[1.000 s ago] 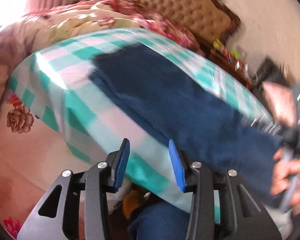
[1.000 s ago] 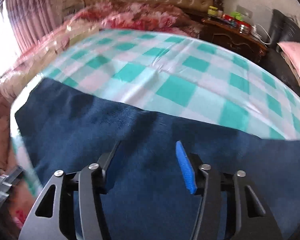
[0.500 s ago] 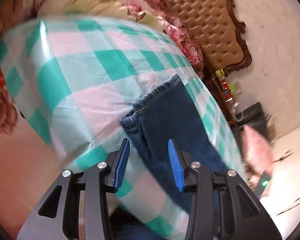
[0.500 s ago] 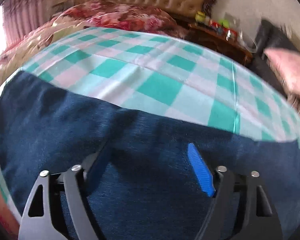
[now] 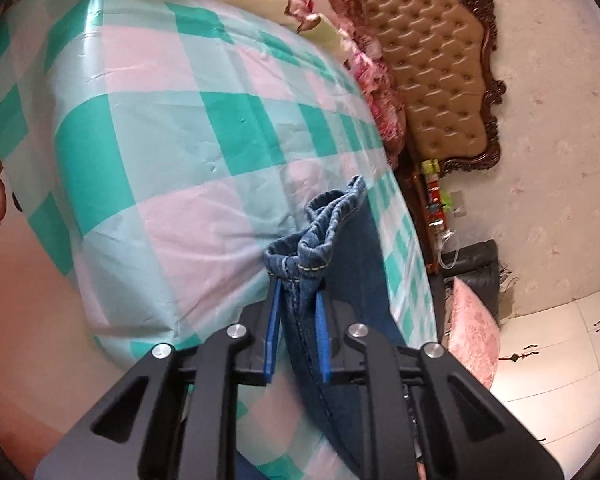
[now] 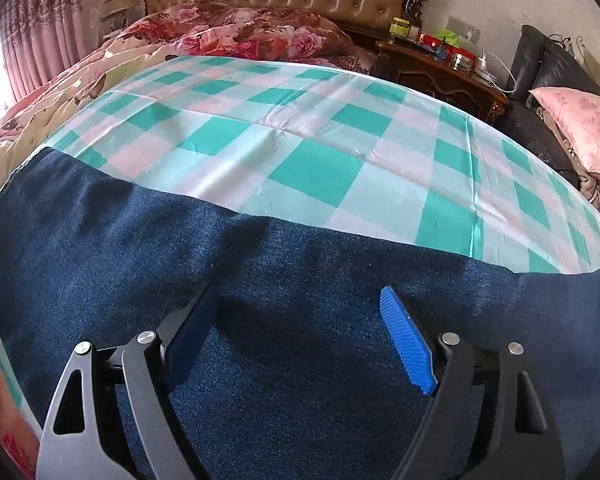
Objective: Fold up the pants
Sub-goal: 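Grasp the leg hems of the jeans with the left tool, then lift the leg hems with the left tool and carry them toward the waistband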
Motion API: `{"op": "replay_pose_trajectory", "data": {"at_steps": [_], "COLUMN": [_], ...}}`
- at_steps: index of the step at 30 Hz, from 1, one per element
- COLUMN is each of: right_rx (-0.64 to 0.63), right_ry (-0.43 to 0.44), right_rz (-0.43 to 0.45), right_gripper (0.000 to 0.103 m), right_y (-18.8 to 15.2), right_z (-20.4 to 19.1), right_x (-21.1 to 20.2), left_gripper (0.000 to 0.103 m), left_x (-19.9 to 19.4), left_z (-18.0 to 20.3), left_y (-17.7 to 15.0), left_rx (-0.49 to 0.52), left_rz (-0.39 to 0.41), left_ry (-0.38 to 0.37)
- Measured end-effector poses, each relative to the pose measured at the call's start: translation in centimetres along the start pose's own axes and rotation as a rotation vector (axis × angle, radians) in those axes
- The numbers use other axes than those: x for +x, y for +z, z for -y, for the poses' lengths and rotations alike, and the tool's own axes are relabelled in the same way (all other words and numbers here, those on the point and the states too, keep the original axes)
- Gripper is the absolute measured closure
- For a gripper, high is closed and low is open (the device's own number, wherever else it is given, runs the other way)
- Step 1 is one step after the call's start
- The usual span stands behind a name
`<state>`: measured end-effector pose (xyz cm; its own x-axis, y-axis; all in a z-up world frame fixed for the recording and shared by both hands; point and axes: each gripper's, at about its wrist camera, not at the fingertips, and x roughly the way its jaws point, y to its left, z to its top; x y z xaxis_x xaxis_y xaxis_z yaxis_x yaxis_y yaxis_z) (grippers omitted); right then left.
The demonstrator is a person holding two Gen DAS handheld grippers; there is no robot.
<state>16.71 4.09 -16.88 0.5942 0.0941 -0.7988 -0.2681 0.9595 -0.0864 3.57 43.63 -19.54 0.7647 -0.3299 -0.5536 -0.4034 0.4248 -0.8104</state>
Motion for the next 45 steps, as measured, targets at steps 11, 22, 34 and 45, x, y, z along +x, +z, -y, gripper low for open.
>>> {"op": "replay_pose_trajectory", "data": {"at_steps": [11,22,34,45], "right_rx": [0.000,0.028,-0.015,0.253], "right_ry": [0.001,-0.017,-0.068,0.156], "right_rz": [0.000,0.034,-0.071,-0.104], "right_gripper": [0.023,0.026,0.024,0.024], "right_y": [-0.1,-0.6,-3.1,-3.8], "right_z": [0.0,1.2,3.6,8.3], "right_x": [-0.1,-2.8,-2.8,-6.5], "left_gripper": [0.079,0.094,0.094,0.094], "left_x": [0.5,-1.7,-1.3,-0.8], "left_z": [0.1,4.9,16.5,20.0], "left_y": [-0.5,-1.1,-7.5,-11.9], "left_rx": [-0.030,0.217,0.649,0.910], "left_rz": [-0.025,0.060,0.173,0.223], "left_ry": [0.033,0.084,0.279,0.345]}}
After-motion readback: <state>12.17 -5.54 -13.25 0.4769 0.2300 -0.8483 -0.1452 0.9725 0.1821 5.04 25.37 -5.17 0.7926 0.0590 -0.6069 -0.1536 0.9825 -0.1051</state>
